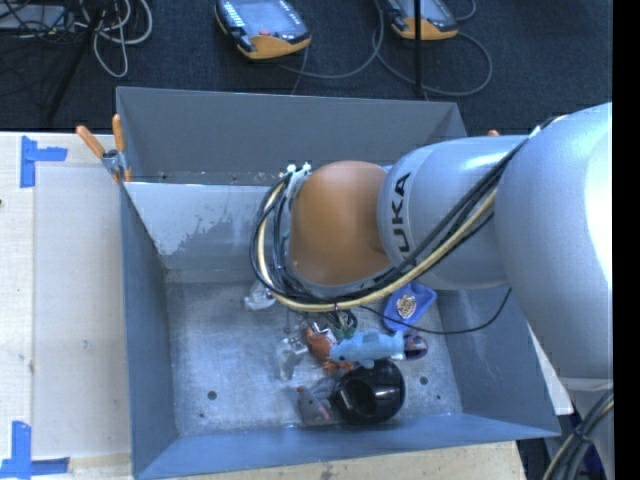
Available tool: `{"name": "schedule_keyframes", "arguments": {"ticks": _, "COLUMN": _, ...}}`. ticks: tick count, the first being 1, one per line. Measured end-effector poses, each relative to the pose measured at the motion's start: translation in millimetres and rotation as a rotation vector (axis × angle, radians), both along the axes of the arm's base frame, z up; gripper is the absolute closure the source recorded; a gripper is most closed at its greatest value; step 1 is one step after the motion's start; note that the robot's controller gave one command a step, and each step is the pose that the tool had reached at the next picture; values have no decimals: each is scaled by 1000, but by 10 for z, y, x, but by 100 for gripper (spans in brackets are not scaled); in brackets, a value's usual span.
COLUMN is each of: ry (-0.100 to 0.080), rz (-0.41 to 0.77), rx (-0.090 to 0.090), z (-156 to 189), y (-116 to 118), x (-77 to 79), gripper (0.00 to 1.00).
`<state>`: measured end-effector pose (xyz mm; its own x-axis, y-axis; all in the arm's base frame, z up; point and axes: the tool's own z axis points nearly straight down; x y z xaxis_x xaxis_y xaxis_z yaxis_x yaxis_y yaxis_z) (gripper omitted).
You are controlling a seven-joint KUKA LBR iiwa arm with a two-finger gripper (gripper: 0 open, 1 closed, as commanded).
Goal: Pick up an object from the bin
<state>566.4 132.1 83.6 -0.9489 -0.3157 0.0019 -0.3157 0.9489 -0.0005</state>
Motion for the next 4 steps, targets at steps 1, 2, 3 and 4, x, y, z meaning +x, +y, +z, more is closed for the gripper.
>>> {"name": "schedule_keyframes", "arguments": {"ticks": 1, "ry": 1, "rz": 224, "rx": 5, "z": 154, "y": -316, "x": -9, "gripper": 0}}
{"name": "schedule_keyframes", "arguments": {"ticks": 2, "ry": -2, "rz": 100, "rx": 3, "z": 59, "y": -1037, "x": -327, "gripper": 100}}
{"name": "schedule_keyframes", "arguments": {"ticks": 3, "ry": -2, "rz": 99, "rx": 3, "z": 59, "y": -1039, "x": -327, "gripper": 100}}
{"name": "schedule_keyframes", "arguments": {"ticks": 4, "ry": 6, "rz": 113, "rx": 2, "z": 552, "y": -970, "x": -330, "gripper": 100}}
